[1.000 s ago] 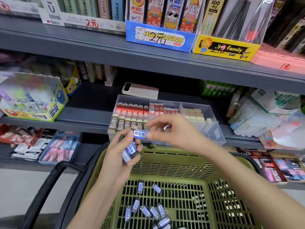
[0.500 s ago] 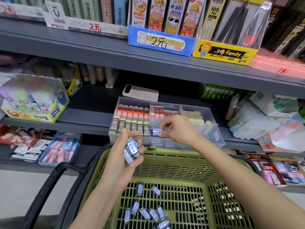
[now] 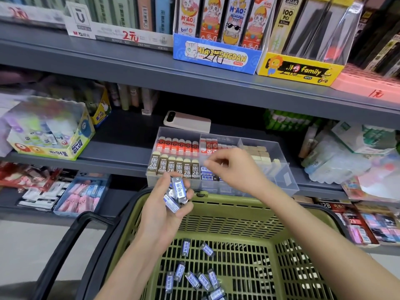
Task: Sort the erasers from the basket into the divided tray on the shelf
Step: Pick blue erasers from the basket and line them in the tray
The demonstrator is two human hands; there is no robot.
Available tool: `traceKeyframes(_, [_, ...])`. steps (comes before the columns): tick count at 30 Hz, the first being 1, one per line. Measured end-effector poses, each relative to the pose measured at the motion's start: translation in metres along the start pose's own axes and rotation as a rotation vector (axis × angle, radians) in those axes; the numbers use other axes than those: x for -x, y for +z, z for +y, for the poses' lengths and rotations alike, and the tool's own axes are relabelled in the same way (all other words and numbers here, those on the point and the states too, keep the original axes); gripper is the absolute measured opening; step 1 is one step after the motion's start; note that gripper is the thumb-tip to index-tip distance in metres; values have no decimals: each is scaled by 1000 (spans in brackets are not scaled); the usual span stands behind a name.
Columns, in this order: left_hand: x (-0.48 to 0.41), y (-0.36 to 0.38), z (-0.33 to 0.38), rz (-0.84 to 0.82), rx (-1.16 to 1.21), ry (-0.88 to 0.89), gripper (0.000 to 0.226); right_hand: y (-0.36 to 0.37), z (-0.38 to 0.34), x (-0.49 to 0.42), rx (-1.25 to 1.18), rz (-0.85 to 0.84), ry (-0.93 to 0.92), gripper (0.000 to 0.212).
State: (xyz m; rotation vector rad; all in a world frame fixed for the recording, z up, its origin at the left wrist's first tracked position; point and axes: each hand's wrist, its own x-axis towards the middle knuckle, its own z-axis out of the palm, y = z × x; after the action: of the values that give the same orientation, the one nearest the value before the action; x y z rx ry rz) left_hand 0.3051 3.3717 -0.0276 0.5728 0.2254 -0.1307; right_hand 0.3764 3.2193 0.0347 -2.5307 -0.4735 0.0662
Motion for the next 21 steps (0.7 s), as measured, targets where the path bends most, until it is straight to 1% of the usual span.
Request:
traceKeyframes(1, [0,0,-1,13,-14,10,26,2,-11,10,-125,21,-18,20])
traceKeyframes(2, [0,1,-2,29,-37,24,28,6,-21,20,-168,17,-27,25])
traceKeyframes(4, [1,1,-5,61,-101,58,29,19,-35,35,-50,20,-33,33])
traceKeyframes(6, [4,3,-7,65,-171,83,25,30,-42,39,-3,51,-29,29])
traceKeyframes(9, [8,6,-6,37,-262,116,20,31,-44,37,-142,-9,-36,31])
traceKeyframes(12, [11,7,-5,9,-330,127,17,25,-42,37,-215,-50,-59,23])
traceKeyframes(15, [12,7,-5,21,-306,131,22,14,-34,35,-467,-102,35,27])
traceKeyframes(16, [11,7,-5,31,-294,140,24,8,-28,33,-572,-85,73,26])
traceKeyframes(18, [11,7,-4,47,-279,159,25,-2,-11,25,-753,47,171,21])
traceKeyframes(19, [11,7,-3,52,-269,164,25,-5,-1,19,-782,134,228,20])
traceKeyframes(21, [11,6,-3,67,-244,166,21,-3,16,7,-712,236,339,19])
